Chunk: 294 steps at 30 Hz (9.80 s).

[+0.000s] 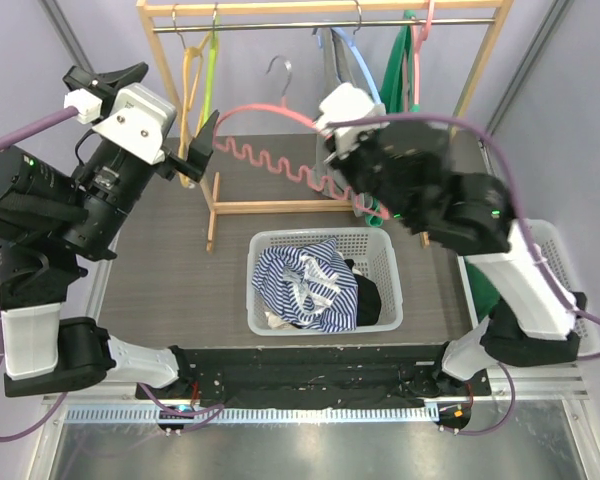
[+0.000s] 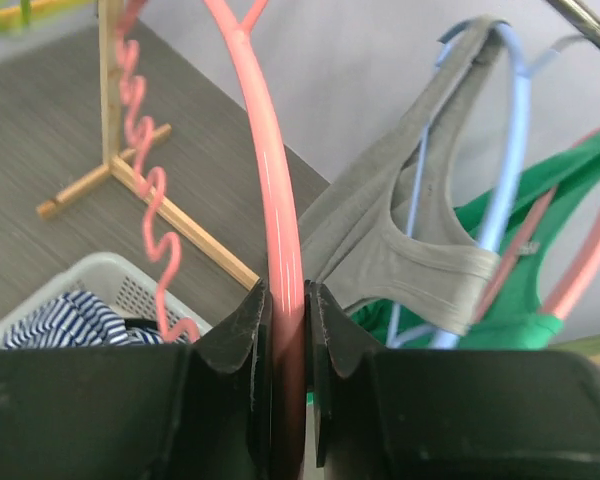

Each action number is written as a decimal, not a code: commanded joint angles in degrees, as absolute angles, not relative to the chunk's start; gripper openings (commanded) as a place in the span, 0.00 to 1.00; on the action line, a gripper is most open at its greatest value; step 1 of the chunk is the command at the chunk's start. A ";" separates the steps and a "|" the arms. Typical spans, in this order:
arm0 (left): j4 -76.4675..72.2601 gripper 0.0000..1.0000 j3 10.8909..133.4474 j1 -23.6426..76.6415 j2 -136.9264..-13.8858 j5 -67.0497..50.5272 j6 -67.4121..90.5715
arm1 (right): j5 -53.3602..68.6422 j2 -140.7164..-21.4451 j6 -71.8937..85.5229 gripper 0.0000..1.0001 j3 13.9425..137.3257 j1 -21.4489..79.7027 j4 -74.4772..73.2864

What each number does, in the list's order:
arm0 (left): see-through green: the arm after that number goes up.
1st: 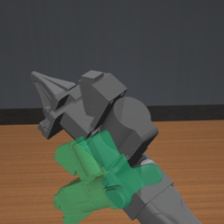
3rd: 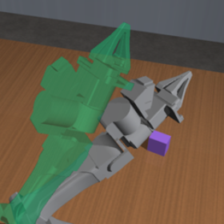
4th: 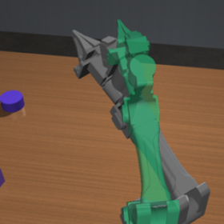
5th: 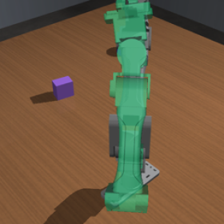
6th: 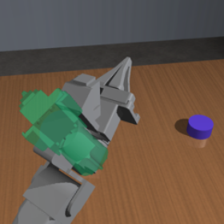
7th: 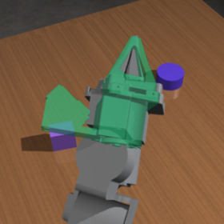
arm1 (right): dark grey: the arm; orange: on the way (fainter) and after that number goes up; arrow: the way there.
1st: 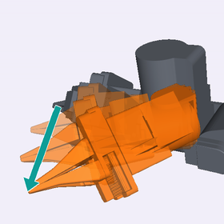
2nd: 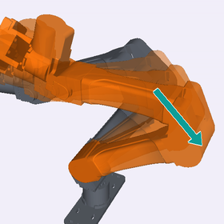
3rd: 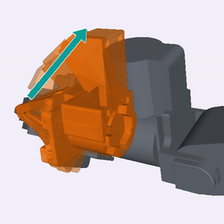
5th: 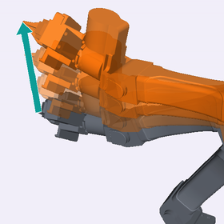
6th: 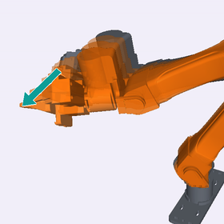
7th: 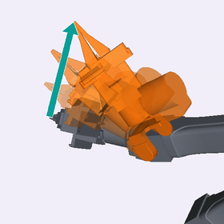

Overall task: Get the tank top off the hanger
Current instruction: Place the hanger at the clothesline, then pick up the hanger from the clothesline, then remove the tank top from the hanger.

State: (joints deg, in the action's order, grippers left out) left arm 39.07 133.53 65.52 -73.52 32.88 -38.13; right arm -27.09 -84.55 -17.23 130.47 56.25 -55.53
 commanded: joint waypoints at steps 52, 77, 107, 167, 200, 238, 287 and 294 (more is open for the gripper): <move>41.04 1.00 129.73 57.83 -65.74 36.39 -32.87 | -63.81 -104.33 -97.02 0.01 112.76 70.93 42.27; 43.24 1.00 132.54 55.37 -66.53 34.19 -30.15 | -60.29 -108.81 -82.62 0.01 124.80 64.60 25.06; 45.70 1.00 132.45 53.61 -65.13 31.90 -27.42 | -57.57 -114.87 -71.72 0.01 129.38 62.05 14.06; 56.77 1.00 123.04 51.86 -74.51 26.63 -10.38 | -41.06 -85.07 -6.87 0.86 127.94 50.37 -35.57; 41.84 1.00 113.82 37.80 -79.63 5.03 -4.49 | -24.08 -83.68 7.47 0.53 116.64 38.58 -39.02; 45.00 1.00 108.63 33.84 -76.55 -5.71 -5.27 | -27.60 -68.12 -5.36 0.01 81.48 38.50 20.03; 44.56 1.00 107.32 32.96 -74.27 -9.75 -3.16 | 13.80 -58.80 6.24 0.01 123.83 39.29 -23.91; 44.74 1.00 106.79 32.96 -73.92 -10.11 -2.99 | 13.45 -58.98 6.50 0.01 124.45 39.29 -26.10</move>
State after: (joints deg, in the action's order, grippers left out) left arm 45.76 107.20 33.30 -75.35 -8.80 -3.53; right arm 13.13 -59.31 5.56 122.52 39.05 -31.83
